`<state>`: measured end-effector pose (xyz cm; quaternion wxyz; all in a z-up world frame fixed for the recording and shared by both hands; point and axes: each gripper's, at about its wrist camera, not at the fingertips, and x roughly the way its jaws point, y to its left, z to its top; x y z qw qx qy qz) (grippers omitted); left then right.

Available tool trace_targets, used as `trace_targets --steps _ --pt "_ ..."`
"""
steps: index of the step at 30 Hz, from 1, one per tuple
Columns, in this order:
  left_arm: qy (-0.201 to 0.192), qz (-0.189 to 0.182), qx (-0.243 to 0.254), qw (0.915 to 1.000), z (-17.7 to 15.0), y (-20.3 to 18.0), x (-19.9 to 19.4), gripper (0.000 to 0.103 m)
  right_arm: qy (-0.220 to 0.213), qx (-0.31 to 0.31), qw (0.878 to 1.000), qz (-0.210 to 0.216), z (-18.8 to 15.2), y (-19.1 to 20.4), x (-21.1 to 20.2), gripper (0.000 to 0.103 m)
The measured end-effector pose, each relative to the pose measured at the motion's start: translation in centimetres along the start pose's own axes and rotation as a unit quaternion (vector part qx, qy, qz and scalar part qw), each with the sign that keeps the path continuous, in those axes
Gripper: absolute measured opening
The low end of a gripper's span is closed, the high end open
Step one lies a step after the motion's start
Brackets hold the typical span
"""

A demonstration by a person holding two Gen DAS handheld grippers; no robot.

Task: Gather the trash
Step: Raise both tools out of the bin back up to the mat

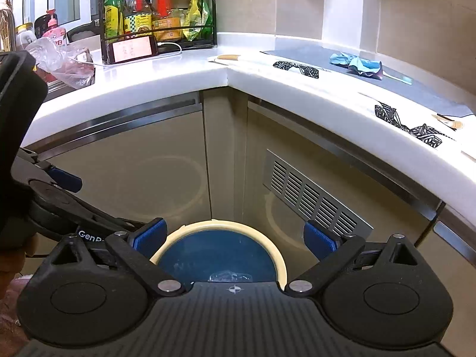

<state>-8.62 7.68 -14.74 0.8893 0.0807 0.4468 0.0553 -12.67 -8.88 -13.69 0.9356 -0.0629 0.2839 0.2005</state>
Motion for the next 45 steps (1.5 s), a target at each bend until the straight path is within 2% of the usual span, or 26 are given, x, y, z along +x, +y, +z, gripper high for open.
trace_targets --steps 19,26,30,36,45 --pt "0.001 0.004 0.004 1.0000 -0.1 -0.1 -0.2 0.103 0.011 0.007 1.000 0.002 -0.3 -0.3 0.4 0.099" --pt "-0.014 0.003 -0.003 0.9999 1.1 0.6 -0.9 0.103 -0.004 0.007 1.000 -0.005 0.4 -0.8 0.0 0.099" --pt "-0.035 0.000 -0.009 0.9994 2.8 1.1 -1.9 0.103 -0.023 0.012 1.000 -0.009 1.8 -1.6 -0.6 0.099" --pt "-0.082 -0.008 -0.015 0.9965 6.5 1.4 -3.8 0.103 -0.081 0.014 0.996 -0.024 5.2 -3.4 -2.5 0.099" --pt "-0.156 -0.036 -0.019 0.9869 15.0 0.4 -6.7 0.103 -0.147 0.036 0.986 -0.072 11.1 -7.7 -3.3 0.101"
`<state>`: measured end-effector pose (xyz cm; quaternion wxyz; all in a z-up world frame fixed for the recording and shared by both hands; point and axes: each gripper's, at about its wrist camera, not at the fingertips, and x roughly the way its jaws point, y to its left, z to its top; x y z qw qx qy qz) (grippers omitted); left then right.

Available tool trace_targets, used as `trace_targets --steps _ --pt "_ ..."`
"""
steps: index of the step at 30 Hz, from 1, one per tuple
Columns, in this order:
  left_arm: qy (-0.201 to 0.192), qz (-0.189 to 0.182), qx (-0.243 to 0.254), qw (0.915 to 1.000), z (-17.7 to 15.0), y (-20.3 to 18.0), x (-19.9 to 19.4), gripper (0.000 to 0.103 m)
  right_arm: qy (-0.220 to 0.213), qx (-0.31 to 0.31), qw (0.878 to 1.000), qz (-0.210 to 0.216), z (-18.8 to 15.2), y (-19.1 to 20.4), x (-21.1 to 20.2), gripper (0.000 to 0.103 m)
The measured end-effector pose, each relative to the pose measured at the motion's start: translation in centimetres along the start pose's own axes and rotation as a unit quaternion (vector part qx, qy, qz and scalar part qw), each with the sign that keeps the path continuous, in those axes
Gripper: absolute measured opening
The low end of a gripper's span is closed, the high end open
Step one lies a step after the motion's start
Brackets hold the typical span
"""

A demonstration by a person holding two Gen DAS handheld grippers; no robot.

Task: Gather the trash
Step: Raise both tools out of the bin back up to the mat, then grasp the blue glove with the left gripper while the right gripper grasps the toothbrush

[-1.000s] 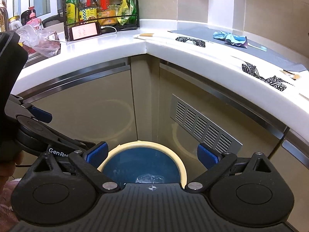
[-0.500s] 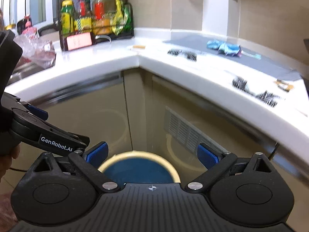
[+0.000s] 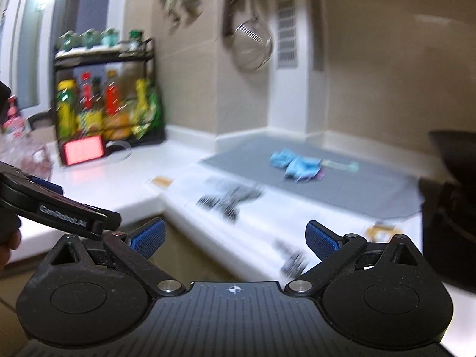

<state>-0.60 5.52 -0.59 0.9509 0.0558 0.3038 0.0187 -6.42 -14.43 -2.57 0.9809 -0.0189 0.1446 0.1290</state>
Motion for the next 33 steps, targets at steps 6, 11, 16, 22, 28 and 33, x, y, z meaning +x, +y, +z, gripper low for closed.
trace_targets --steps 6,11,16,22,28,33 --pt "-0.034 -0.024 -0.030 0.9987 7.7 -1.8 2.3 0.103 -0.007 0.001 0.999 -0.051 2.7 -3.0 3.6 0.103" --pt "-0.020 -0.079 -0.051 0.9954 14.2 -5.2 7.8 0.103 0.000 0.040 0.996 -0.082 3.9 -6.6 6.6 0.103" --pt "0.037 -0.121 -0.084 0.9884 19.4 -9.9 16.7 0.103 0.010 0.095 0.990 -0.103 4.4 -10.2 8.9 0.103" --pt "0.119 -0.149 -0.114 0.9750 22.5 -15.9 26.9 0.103 0.023 0.111 0.985 -0.128 4.5 -13.0 11.6 0.103" --pt "0.173 -0.106 -0.075 0.9763 22.2 -18.9 32.9 0.095 0.032 0.137 0.979 -0.151 5.2 -15.4 14.1 0.103" --pt "0.189 -0.086 -0.087 0.9743 22.2 -14.2 33.0 0.055 0.045 0.138 0.977 -0.156 6.8 -15.9 17.5 0.103"
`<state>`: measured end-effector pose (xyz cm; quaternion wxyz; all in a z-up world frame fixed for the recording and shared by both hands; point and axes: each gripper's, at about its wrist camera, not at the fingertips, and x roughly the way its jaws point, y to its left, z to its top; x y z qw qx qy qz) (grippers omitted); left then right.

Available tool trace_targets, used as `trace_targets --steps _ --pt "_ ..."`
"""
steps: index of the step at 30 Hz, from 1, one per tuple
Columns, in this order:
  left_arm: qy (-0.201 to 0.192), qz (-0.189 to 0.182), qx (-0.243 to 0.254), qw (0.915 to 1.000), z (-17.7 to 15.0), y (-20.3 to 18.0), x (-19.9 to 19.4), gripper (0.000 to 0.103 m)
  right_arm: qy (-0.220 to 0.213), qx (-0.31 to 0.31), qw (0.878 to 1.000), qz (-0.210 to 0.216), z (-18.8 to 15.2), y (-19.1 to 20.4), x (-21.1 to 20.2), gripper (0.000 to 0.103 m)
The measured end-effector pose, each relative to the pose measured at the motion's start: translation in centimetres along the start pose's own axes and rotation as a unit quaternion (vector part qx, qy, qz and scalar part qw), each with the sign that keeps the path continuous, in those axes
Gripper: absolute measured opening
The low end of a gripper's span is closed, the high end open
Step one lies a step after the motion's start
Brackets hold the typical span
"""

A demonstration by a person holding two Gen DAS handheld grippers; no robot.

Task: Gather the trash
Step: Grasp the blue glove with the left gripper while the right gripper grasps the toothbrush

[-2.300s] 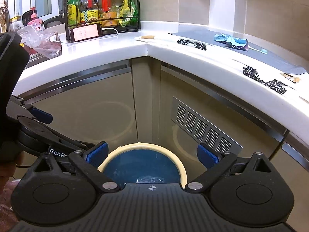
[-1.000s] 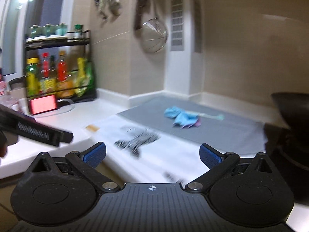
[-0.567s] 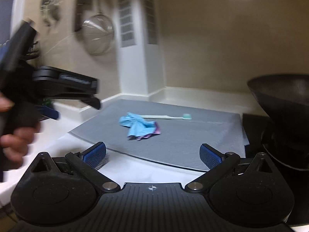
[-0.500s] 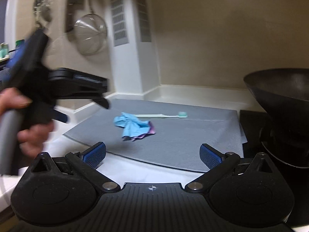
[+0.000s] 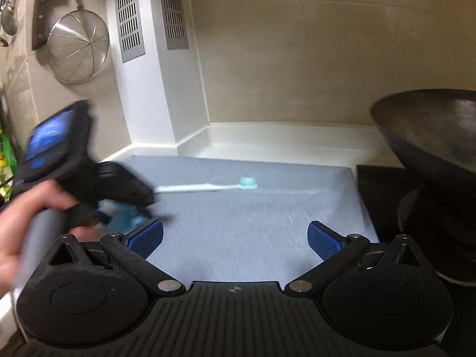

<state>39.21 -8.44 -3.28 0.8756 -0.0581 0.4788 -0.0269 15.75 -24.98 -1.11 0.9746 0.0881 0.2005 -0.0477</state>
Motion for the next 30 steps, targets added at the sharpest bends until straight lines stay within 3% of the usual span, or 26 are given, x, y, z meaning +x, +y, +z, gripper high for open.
trace_targets --steps 2,9,15,21,23,25,27,30 --pt "0.011 -0.008 -0.018 0.9997 0.2 2.7 -0.5 0.052 0.011 -0.003 1.000 0.002 0.9 0.8 1.6 0.103" --pt "0.009 -0.023 0.006 0.9997 -0.3 8.6 -1.7 0.053 0.029 -0.064 0.997 0.015 3.5 5.1 8.0 0.103" --pt "-0.011 -0.041 0.041 0.9982 -1.0 9.4 -1.8 0.058 0.068 -0.051 0.996 0.023 6.4 5.8 17.4 0.103" --pt "-0.024 -0.042 0.073 0.9962 -1.6 9.7 -1.9 0.062 0.125 -0.041 0.991 -0.022 8.3 5.3 23.8 0.103" --pt "-0.024 -0.045 0.073 0.9961 -1.6 9.9 -1.9 0.063 0.167 -0.044 0.984 -0.034 8.1 5.0 24.9 0.103" --pt "-0.023 -0.048 0.073 0.9959 -1.6 10.0 -2.1 0.064 0.222 -0.025 0.975 -0.007 7.5 4.4 25.0 0.103" --pt "-0.023 -0.049 0.074 0.9958 -1.6 10.1 -2.1 0.064 0.251 -0.012 0.968 0.024 7.1 4.3 23.4 0.103" --pt "-0.023 -0.048 0.074 0.9959 -1.6 10.1 -2.3 0.065 0.293 0.047 0.949 0.109 6.5 4.1 20.3 0.103"
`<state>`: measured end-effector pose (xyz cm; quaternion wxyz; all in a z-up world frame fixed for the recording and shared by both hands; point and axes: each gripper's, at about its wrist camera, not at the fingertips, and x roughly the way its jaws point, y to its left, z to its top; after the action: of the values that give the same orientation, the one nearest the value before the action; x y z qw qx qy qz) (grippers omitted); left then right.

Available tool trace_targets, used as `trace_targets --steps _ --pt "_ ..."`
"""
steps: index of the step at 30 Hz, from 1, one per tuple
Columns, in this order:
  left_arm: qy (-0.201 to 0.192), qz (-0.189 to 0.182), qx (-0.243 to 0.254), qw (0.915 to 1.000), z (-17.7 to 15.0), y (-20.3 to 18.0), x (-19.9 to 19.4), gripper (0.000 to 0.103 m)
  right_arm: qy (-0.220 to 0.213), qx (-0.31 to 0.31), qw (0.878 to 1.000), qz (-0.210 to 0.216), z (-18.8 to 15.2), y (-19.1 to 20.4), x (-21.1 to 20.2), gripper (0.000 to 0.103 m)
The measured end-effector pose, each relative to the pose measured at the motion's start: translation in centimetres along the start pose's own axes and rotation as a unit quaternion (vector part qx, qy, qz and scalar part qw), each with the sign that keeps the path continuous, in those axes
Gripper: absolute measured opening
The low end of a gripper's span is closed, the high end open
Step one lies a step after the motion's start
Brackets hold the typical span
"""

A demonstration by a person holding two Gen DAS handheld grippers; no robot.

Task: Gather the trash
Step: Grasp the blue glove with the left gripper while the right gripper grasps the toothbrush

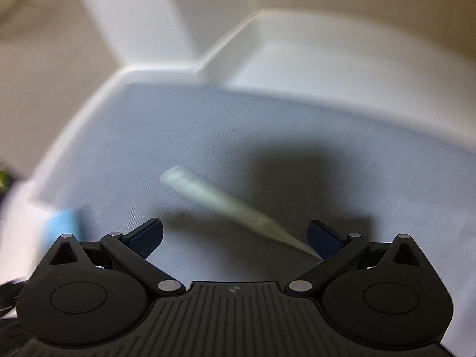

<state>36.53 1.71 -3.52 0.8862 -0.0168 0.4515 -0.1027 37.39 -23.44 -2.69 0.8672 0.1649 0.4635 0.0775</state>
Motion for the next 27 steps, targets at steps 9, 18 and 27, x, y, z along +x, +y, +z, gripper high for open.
trace_targets --steps 9,18,27 --pt "-0.001 0.018 0.021 0.9996 -0.2 -0.9 0.2 0.073 -0.044 -0.071 0.996 -0.037 -3.3 0.2 -0.5 0.103" --pt "-0.013 0.049 0.038 0.9980 -0.4 -1.4 0.2 0.033 -0.158 -0.182 0.966 -0.088 -8.6 3.2 -0.6 0.018" --pt "-0.060 0.052 0.032 0.9963 -1.3 -0.5 -4.3 0.027 -0.192 -0.168 0.962 -0.093 -9.4 3.4 -3.3 0.013"
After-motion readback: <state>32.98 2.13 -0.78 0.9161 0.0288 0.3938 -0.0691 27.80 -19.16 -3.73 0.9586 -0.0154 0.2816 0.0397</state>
